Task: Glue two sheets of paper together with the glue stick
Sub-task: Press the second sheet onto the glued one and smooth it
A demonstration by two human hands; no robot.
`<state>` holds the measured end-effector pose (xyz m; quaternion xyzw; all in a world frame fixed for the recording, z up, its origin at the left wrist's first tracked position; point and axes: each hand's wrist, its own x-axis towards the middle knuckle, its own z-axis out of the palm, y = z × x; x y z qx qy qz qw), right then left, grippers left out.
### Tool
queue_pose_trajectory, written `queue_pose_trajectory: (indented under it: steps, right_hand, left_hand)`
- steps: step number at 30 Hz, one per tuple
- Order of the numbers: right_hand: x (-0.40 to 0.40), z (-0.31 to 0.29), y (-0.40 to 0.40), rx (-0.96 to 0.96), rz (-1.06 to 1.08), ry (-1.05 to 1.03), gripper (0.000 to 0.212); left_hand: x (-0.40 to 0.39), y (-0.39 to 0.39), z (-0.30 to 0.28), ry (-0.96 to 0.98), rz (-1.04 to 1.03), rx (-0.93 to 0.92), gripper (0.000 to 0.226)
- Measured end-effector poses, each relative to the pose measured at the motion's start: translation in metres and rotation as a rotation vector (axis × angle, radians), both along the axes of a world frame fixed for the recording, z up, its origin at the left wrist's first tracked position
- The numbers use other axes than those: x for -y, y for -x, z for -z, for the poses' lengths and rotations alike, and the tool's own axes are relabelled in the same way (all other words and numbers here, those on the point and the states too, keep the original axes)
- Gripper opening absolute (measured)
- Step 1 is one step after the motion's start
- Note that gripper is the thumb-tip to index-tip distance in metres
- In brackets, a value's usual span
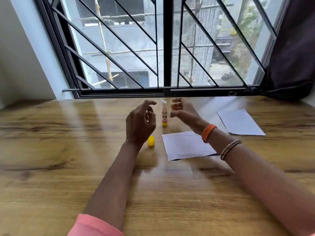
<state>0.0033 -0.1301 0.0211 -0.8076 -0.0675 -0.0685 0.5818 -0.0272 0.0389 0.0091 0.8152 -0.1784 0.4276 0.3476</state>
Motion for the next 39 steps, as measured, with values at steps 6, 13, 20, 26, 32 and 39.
queue_pose_trajectory:
  steps: [6, 13, 20, 26, 32, 39]
  right_hand:
    - [0.114, -0.009, 0.017, 0.256, 0.501, 0.291, 0.021]
    - [0.232, 0.029, 0.011, -0.083, 0.74, 0.34, 0.019]
    - [0.245, 0.033, -0.017, -0.154, 0.708, 0.432, 0.026]
    - [0.245, 0.031, -0.022, -0.1, 0.663, 0.363, 0.015]
    - [0.239, 0.008, -0.015, 0.086, 0.507, 0.125, 0.017]
    - [0.184, -0.049, 0.015, 0.238, 0.058, 0.215, 0.021]
  left_hand:
    - [0.081, 0.029, -0.008, -0.069, 0.437, -0.212, 0.027]
    - [0.155, 0.011, 0.002, -0.093, 0.534, -0.44, 0.026]
    - [0.173, -0.001, 0.011, -0.049, 0.503, -0.442, 0.028]
    - [0.166, -0.002, 0.019, -0.079, 0.455, -0.454, 0.028]
    - [0.163, 0.005, 0.008, -0.03, 0.369, -0.355, 0.02]
    - [0.16, 0.007, -0.013, 0.048, 0.35, -0.512, 0.052]
